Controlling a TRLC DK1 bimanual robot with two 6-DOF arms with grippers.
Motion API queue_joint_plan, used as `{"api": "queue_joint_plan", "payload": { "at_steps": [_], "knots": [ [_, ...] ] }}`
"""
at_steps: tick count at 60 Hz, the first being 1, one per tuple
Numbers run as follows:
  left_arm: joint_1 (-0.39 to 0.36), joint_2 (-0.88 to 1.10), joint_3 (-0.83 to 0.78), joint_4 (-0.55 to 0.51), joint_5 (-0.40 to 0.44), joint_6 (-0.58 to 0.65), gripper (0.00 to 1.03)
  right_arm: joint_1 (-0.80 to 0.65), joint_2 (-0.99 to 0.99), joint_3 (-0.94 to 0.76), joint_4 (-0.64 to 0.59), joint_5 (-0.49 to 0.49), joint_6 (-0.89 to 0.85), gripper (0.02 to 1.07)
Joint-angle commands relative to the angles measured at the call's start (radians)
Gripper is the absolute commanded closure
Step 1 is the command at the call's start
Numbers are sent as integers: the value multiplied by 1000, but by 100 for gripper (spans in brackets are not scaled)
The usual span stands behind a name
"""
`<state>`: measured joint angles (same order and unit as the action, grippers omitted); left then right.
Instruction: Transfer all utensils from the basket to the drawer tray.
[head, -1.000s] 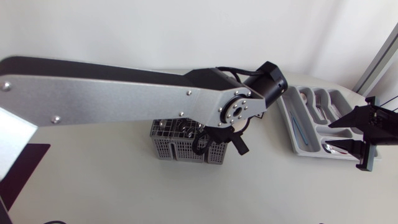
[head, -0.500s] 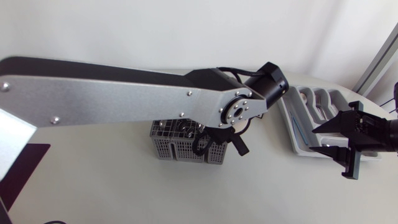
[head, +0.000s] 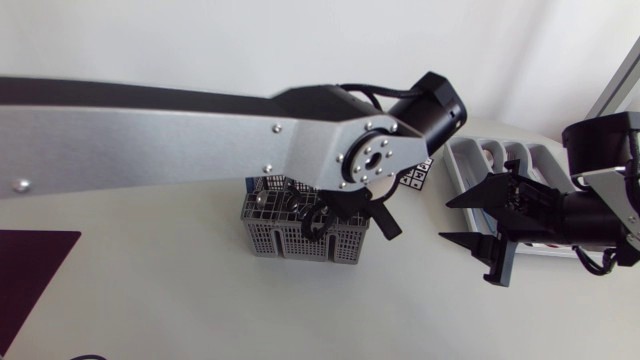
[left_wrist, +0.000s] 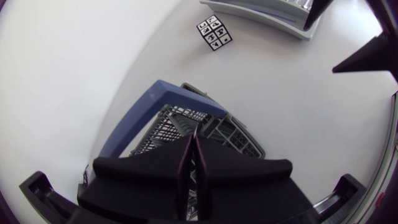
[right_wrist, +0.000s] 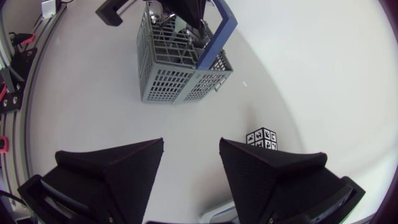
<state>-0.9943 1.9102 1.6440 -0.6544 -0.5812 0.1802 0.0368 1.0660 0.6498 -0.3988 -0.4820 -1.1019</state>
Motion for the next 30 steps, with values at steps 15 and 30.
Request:
{"api": "queue_joint_plan", "payload": {
  "at_steps": [15, 30],
  "knots": [
    [8, -132, 25, -30, 72, -1, 100, 190, 34, -41, 160, 72, 234, 40],
    [10, -191, 43, -71, 93, 25, 100, 250, 68, -21, 221, 97, 309, 38]
  ]
}}
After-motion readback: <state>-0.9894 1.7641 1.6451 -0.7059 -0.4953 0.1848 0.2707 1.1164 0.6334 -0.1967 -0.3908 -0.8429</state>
